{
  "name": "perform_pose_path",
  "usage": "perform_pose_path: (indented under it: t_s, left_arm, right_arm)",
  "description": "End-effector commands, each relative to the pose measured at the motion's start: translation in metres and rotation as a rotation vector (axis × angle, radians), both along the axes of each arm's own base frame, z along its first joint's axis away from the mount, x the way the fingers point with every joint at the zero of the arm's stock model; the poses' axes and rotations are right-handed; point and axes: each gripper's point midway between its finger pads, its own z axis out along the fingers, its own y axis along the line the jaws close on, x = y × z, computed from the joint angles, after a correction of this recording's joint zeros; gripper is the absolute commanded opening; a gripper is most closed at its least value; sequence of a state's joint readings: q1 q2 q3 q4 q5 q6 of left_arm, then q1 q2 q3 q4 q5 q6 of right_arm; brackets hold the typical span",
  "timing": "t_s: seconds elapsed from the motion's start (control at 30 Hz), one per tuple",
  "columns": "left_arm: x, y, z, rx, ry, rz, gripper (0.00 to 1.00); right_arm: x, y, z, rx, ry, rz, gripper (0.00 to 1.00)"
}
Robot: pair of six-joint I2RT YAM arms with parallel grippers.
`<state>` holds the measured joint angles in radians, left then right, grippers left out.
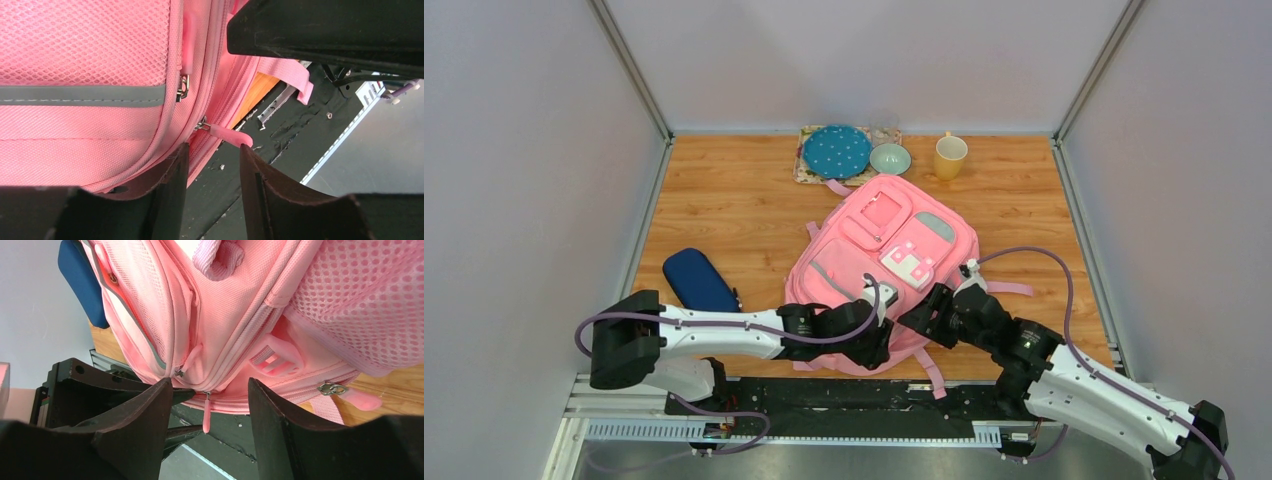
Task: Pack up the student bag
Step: Unzip the student bag at the center of the board.
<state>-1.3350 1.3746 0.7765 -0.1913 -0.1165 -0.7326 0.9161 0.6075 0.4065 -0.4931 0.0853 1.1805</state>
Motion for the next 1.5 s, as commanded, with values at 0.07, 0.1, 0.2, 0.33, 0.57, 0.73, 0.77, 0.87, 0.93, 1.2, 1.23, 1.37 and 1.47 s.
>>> perform_pose_path:
  t_s: [0.07, 0.1, 0.2, 0.33, 0.57, 0.73, 0.77, 0.87, 0.93, 1.2, 1.23, 1.37, 1.47]
  left_arm:
    - [0.010, -0.012, 0.032, -0.095, -0.026, 0.068, 0.54]
    - [0.010, -0.010, 0.032, -0.102, -0.022, 0.077, 0.64]
    - [0.011, -0.010, 0.037, -0.140, -0.026, 0.096, 0.70]
    - [0.014, -0.011, 0.033, -0.124, -0.016, 0.126, 0.70]
    - [0.015, -0.016, 0.013, -0.054, 0.021, 0.162, 0.70]
    - [0.018, -0.021, 0.008, -0.023, 0.023, 0.177, 0.66]
    - [0.017, -0.020, 0.005, -0.013, 0.028, 0.174, 0.65]
    - [0.019, -0.019, -0.002, 0.012, 0.030, 0.188, 0.62]
    - [0.020, -0.017, -0.005, 0.023, 0.027, 0.195, 0.56]
    - [0.028, 0.015, -0.012, 0.074, -0.035, 0.248, 0.00]
    - [0.028, 0.017, -0.011, 0.061, -0.038, 0.248, 0.00]
    - [0.026, 0.023, 0.000, -0.014, -0.047, 0.243, 0.00]
    - [0.020, 0.026, 0.004, -0.037, -0.041, 0.220, 0.00]
  right_arm:
    - [0.004, 0.000, 0.006, -0.001, -0.030, -0.005, 0.60]
    - [0.004, 0.000, 0.006, 0.001, -0.031, -0.005, 0.60]
    - [0.004, 0.000, 0.004, -0.004, -0.027, -0.008, 0.60]
    - [0.005, -0.002, 0.006, -0.003, -0.037, -0.019, 0.60]
    - [0.007, -0.004, 0.010, -0.016, -0.047, -0.026, 0.60]
    - [0.006, -0.006, 0.010, -0.019, -0.050, -0.027, 0.60]
    - [0.006, -0.007, 0.009, -0.024, -0.049, -0.029, 0.60]
    - [0.005, -0.008, 0.010, -0.018, -0.052, -0.029, 0.60]
    - [0.004, -0.008, 0.009, -0.014, -0.050, -0.025, 0.60]
    - [0.000, -0.003, 0.003, -0.002, -0.033, -0.004, 0.57]
    - [0.001, 0.000, 0.003, 0.016, -0.033, -0.004, 0.57]
    - [0.003, 0.016, 0.007, 0.084, -0.033, 0.013, 0.56]
    - [0.011, 0.018, 0.004, 0.063, -0.036, -0.014, 0.56]
